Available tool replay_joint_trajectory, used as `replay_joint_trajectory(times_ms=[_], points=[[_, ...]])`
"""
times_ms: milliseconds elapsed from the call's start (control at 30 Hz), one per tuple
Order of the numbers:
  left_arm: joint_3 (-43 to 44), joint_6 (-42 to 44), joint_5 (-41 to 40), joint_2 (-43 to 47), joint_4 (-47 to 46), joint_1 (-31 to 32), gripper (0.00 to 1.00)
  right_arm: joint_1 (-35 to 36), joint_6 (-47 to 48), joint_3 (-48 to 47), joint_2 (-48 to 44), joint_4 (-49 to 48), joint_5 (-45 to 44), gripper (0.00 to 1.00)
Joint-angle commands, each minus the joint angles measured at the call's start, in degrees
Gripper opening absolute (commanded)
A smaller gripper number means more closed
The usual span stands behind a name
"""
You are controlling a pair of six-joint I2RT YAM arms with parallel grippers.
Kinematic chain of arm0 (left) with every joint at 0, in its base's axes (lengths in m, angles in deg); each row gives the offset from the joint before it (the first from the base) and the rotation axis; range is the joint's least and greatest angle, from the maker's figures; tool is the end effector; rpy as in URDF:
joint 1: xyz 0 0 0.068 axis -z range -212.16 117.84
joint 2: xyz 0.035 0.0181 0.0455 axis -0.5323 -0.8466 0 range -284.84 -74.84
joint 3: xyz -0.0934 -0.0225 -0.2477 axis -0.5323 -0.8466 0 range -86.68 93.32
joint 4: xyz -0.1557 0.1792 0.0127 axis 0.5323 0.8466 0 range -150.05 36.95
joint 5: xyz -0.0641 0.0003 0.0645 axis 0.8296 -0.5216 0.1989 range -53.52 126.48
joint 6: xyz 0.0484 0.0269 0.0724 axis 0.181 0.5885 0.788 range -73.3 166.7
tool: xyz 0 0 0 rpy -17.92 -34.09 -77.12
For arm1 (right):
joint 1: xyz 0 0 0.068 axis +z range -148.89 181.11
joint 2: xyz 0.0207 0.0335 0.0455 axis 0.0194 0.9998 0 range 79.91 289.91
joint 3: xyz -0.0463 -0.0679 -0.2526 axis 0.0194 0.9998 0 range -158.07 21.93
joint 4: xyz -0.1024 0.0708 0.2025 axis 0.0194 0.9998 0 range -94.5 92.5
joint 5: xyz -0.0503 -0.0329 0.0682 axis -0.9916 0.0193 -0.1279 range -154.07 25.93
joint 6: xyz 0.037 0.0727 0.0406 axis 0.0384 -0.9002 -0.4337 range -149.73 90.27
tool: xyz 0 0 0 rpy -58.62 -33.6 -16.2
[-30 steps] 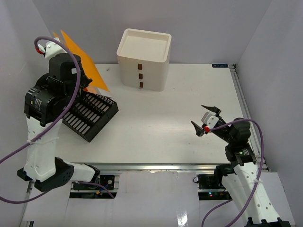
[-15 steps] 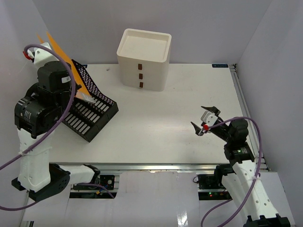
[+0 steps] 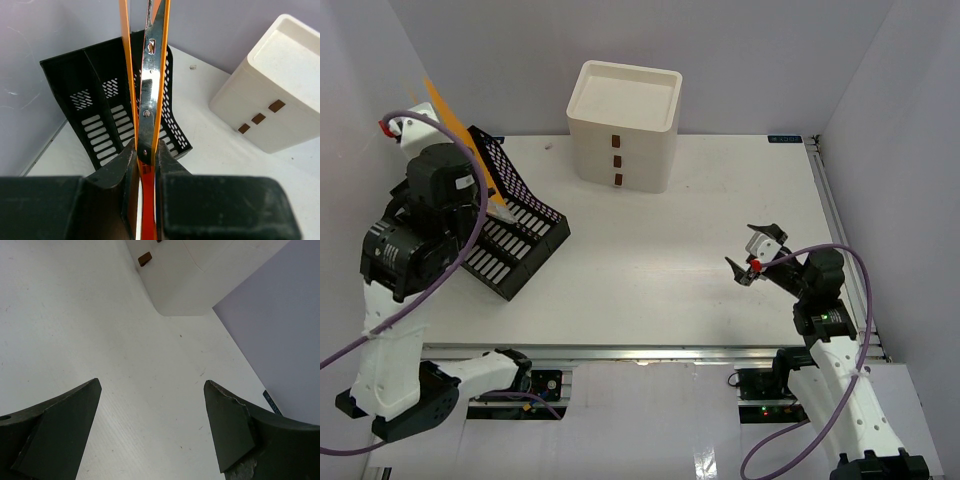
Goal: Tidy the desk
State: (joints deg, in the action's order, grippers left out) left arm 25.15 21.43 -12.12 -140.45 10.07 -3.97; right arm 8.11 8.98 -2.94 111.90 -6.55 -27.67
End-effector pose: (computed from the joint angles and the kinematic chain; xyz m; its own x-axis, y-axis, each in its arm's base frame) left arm 0.1521 -0.0119 0.4953 -0.1981 -0.2141 -0.9565 -0.4166 0.9017 -0.1156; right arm 0.1597 0.0684 0.2695 0.3599 -0.4629 -0.8100 -0.5891 0.5605 -0.5821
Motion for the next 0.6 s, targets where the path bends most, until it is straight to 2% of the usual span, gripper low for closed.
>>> replay_joint_trajectory(times_ms=[0,267,567], points=[[-0.15,-0.05,1.54,-2.47,-5.17,-0.15,0.0,-0.58,-1.1,0.17,-0.08,-2.88,1.28,0.9],[1.15,-0.56,5.23,-4.61,-6.39,-0.15,0.0,-0.75,-0.92,0.26,-0.35,-2.87,1.31,0.9],[8.87,-1.79,13.03,-3.44,-8.15,-0.06,0.0,-0.71,-0.74,0.48,-0.08,-2.96,1.4,0.9]])
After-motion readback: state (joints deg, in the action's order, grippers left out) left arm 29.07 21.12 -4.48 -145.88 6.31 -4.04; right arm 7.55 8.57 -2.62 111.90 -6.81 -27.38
